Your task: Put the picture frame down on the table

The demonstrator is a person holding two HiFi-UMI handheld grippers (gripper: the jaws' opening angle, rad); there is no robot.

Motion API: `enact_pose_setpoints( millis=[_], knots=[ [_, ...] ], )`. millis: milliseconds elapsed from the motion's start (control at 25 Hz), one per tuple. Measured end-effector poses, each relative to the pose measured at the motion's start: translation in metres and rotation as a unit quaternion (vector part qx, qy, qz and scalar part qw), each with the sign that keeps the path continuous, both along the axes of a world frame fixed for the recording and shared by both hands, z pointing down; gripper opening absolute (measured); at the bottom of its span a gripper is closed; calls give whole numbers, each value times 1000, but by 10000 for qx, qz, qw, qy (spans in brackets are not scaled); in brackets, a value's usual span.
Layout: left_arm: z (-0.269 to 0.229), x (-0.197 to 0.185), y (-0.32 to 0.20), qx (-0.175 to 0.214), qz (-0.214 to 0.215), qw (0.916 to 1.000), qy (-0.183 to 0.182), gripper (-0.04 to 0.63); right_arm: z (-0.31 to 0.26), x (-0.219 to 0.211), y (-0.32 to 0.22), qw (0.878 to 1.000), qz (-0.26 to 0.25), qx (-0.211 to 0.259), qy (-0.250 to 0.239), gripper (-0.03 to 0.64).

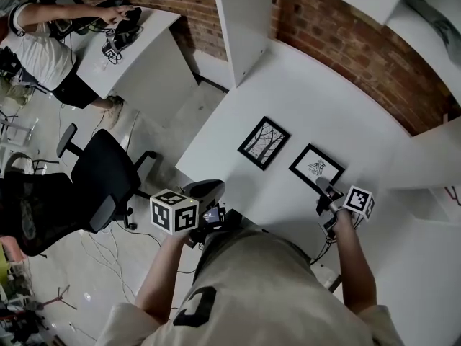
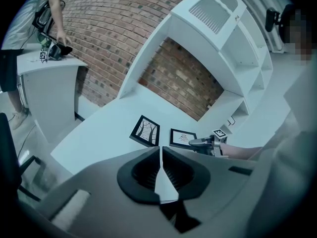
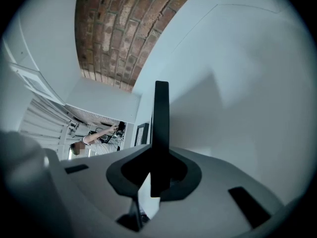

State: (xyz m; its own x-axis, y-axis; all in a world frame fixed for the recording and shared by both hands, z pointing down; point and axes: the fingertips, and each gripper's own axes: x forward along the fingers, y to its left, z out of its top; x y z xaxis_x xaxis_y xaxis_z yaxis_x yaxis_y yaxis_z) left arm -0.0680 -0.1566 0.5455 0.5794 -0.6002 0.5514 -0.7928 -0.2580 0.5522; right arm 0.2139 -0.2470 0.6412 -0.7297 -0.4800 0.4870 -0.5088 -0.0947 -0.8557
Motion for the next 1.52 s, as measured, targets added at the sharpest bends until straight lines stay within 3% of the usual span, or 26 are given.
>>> enact_pose_setpoints(
  millis=[320,720,840,960,1120,1160,1520],
  knots=[
    [2,2,1,-6,23,10000,47,15,4,5,-6,9991,-150,102,372,26],
    [2,-2,4,14,38,10000,48,15,26,26,-12,9813,-550,250,1828,174],
    [2,-1,5,18,23,10000,49,15,26,29,-14,9725,-677,360,2198,185],
    [1,-2,6,38,-4,10000,58,14,27,35,-15,9555,-904,439,2772,214],
    [0,-5,9,50,-44,10000,70,15,33,45,-15,9040,-1438,618,3977,238],
    [0,-6,9,54,-56,9999,72,15,33,46,-16,8982,-1476,652,4089,245],
    [-2,-26,10,156,-266,9995,82,15,33,50,-16,9027,-1204,717,4067,265]
  ],
)
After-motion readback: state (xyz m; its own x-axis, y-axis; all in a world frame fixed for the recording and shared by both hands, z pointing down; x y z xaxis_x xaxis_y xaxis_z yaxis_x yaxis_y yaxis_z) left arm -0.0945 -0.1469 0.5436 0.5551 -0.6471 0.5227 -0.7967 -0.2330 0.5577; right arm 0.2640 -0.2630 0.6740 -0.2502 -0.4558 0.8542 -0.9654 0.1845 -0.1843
